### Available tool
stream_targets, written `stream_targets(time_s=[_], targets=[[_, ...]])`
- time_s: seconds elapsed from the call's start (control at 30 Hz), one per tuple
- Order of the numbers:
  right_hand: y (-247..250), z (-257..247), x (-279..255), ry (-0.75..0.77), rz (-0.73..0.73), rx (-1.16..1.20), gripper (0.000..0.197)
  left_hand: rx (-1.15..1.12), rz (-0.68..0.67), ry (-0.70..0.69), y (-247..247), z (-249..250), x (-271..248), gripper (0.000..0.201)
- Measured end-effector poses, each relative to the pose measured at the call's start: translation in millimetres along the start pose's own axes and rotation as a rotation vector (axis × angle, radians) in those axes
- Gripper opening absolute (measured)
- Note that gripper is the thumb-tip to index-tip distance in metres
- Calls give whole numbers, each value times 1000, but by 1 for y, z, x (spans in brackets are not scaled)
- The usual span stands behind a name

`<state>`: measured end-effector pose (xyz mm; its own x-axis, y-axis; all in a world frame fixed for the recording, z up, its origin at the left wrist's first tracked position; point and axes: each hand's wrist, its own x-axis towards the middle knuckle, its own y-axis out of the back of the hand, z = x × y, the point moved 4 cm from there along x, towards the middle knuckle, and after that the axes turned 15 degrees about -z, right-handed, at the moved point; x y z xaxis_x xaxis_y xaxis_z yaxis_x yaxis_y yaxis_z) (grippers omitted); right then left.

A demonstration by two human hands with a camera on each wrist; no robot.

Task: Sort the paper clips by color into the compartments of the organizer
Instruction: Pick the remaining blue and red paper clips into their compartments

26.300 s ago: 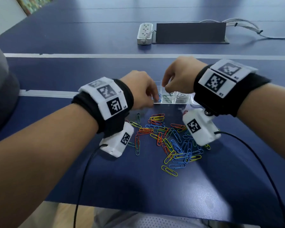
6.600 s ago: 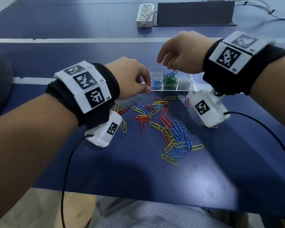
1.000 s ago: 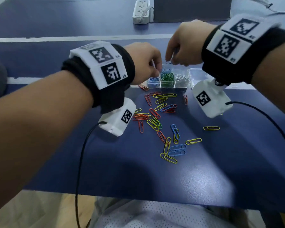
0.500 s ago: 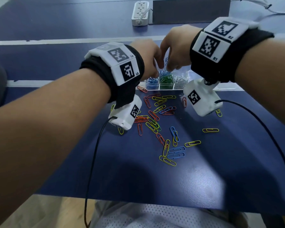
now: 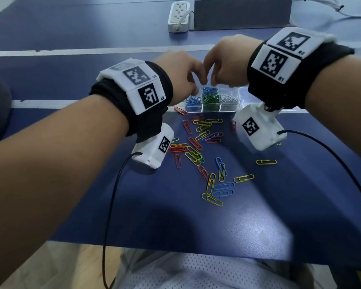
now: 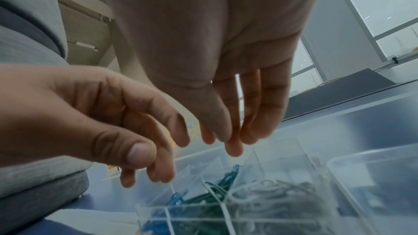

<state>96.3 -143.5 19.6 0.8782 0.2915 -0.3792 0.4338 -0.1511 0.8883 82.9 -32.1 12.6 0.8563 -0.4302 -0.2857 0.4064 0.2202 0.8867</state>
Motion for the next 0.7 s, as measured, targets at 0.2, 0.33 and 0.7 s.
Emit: stream_targets(time_s=[0.2, 0.33, 0.7], targets=[[3, -6, -27, 47, 63, -53, 15, 64, -45, -65, -12, 7, -22, 15], [-14, -11, -53, 43, -7, -130, 10, 176, -155, -111, -31, 15, -29, 20], [-70, -27, -84, 98, -329, -322, 34, 302, -170, -141, -42, 27, -20, 16]])
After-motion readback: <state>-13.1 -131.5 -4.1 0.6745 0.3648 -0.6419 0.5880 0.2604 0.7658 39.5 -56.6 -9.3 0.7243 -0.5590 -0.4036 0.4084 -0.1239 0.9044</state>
